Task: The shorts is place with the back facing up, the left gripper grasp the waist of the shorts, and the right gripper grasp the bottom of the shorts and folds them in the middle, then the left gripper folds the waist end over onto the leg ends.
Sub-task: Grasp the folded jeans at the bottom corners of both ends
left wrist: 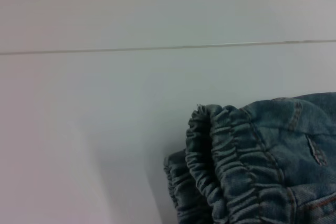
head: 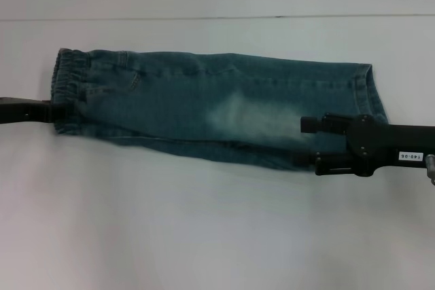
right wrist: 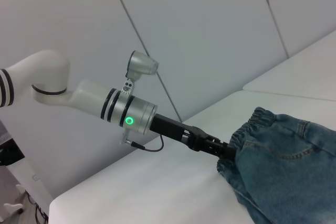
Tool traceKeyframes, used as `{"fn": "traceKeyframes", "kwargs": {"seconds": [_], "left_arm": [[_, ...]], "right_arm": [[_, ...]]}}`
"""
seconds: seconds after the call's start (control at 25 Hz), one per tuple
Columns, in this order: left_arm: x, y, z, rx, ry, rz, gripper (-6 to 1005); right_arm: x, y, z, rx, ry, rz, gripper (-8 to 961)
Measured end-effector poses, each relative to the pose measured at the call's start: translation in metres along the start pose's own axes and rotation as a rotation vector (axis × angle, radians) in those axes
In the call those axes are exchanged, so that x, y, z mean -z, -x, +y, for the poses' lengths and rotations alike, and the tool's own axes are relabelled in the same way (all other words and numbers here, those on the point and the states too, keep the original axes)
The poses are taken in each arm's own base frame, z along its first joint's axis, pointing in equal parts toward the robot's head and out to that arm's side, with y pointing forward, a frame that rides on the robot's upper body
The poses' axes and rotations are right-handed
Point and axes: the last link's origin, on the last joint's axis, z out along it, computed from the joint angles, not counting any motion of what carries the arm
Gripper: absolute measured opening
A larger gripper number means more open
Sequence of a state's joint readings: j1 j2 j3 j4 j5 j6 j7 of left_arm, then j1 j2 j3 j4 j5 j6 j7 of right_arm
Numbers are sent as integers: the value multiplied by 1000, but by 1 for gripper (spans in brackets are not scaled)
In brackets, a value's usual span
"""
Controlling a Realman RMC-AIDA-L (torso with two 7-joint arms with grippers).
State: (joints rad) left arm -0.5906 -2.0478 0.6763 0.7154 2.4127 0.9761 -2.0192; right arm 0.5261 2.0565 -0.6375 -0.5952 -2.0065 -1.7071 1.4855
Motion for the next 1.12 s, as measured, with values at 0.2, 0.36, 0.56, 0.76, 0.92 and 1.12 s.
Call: {"fn": "traceKeyframes", "kwargs": {"seconds": [0.2,0.36,0.56,0.76,0.92,1.12], "left_arm": [[0,1,1,-1,4,-3,388],[0,1,1,-2,10,-6,355],[1,1,2,0,15,-7,315],[1,1,2,-1,17,-8,274],[1,1,2,0,20,-8,243],[1,2,2,1,21,-9,214]], "right_arm": [[-1,-1,-1,0,-6,1,954],[-1,-1,-1,-1,-6,4,951],[-2,-2,0,-1,-5,6,948],[-2,-2,-1,1,-7,8,944],[-3,-1,-1,2,-9,9,942],[-3,-1,-1,3,-9,9,938]]}}
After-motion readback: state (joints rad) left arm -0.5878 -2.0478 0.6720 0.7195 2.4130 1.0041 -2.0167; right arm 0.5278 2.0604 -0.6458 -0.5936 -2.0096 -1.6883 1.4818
